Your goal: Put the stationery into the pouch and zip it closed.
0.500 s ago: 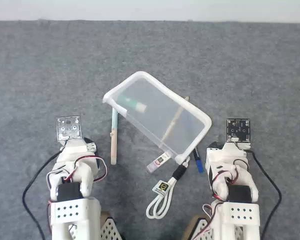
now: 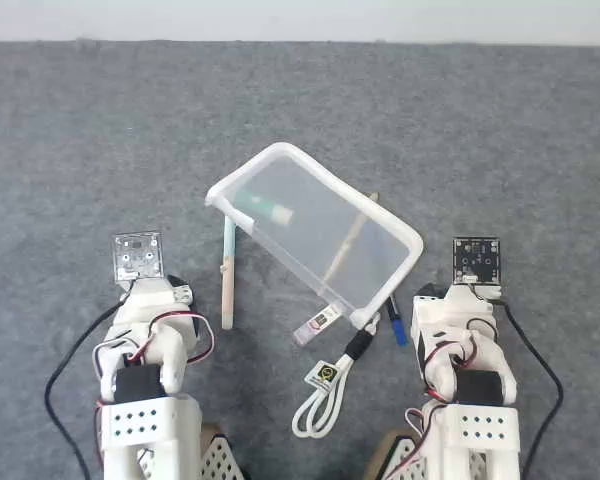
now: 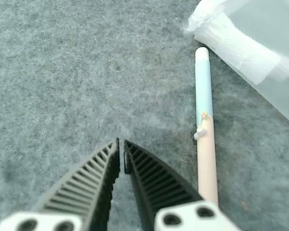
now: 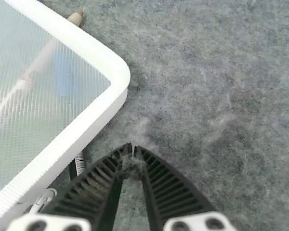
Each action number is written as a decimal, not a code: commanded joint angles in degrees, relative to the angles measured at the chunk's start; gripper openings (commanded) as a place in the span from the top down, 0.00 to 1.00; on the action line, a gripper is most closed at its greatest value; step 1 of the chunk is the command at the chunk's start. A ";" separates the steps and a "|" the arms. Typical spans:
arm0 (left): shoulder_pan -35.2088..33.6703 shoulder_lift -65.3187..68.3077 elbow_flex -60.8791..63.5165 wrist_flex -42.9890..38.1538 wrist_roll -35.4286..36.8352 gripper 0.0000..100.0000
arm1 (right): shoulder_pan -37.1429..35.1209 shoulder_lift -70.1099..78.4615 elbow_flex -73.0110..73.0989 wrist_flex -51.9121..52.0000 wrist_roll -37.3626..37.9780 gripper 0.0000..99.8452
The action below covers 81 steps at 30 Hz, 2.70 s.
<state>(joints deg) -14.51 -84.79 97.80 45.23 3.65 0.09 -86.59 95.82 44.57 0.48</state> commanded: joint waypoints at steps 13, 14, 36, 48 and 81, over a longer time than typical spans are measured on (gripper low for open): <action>0.09 -1.05 -0.84 0.35 -0.44 0.99 | 0.57 -0.48 1.05 0.48 1.14 0.99; 0.09 -1.05 -0.84 0.35 -0.44 0.99 | 0.57 -0.48 1.05 0.48 1.14 0.99; 0.09 -1.05 -0.84 0.35 -0.44 0.99 | 0.57 -0.48 1.05 0.48 1.14 0.99; 0.09 -1.05 -0.84 0.35 -0.35 0.99 | -0.04 -0.48 1.05 0.48 0.79 0.99; 0.09 -1.05 -0.84 0.35 -0.35 0.99 | -3.12 -14.81 -28.48 30.55 0.70 0.99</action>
<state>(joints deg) -14.51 -84.79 97.80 45.23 3.65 -3.96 -103.21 75.16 73.49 0.66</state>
